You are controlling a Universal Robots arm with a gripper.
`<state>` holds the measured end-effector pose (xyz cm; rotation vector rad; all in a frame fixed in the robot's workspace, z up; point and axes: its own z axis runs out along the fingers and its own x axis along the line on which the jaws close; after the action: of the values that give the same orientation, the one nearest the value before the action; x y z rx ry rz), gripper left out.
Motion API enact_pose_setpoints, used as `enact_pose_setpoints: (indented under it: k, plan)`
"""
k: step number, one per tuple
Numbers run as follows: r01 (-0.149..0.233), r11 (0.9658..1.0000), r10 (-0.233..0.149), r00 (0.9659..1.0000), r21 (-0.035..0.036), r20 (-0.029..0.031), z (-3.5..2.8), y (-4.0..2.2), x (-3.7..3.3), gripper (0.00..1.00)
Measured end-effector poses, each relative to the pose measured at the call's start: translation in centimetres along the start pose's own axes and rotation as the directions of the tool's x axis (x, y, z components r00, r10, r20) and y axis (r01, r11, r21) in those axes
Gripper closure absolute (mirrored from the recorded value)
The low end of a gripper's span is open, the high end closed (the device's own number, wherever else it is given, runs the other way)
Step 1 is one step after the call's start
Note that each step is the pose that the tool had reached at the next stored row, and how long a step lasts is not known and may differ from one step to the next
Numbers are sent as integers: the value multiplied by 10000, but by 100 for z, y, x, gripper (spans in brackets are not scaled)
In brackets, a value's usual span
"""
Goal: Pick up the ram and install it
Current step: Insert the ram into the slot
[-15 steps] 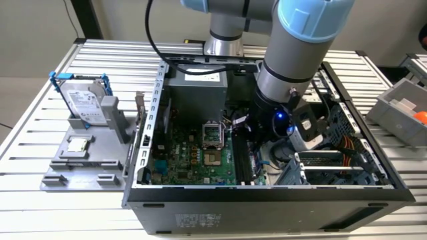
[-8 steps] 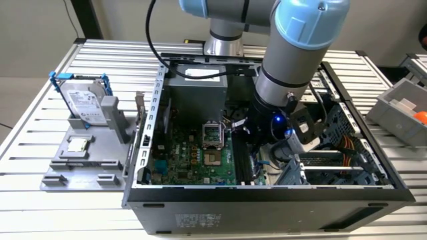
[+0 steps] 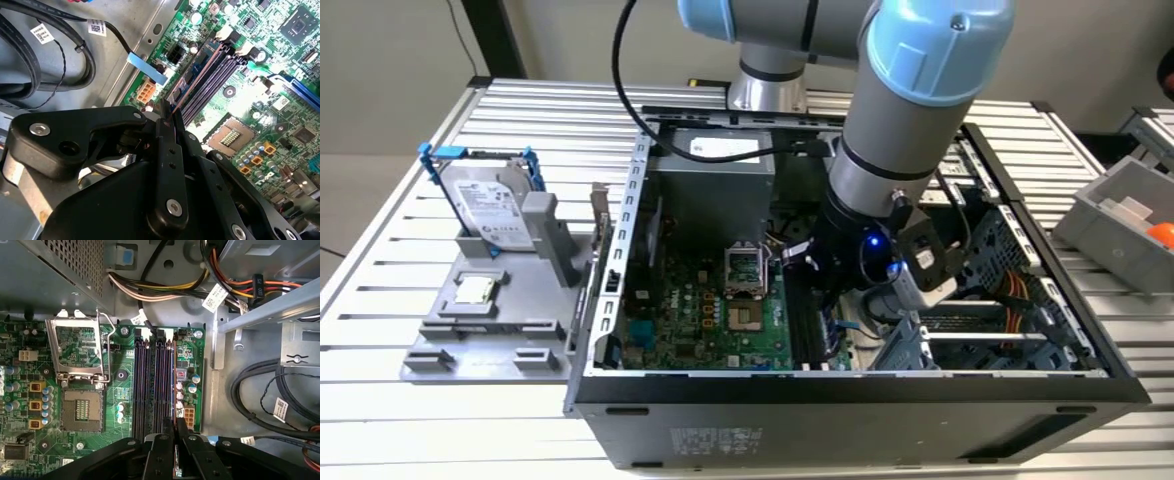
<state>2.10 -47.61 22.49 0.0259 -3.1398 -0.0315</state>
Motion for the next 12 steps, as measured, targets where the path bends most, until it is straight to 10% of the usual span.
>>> enact_pose_setpoints:
  k: [12]
  plan:
    - [60, 10000, -60, 10000, 8, -2, 37, -3, 13, 100]
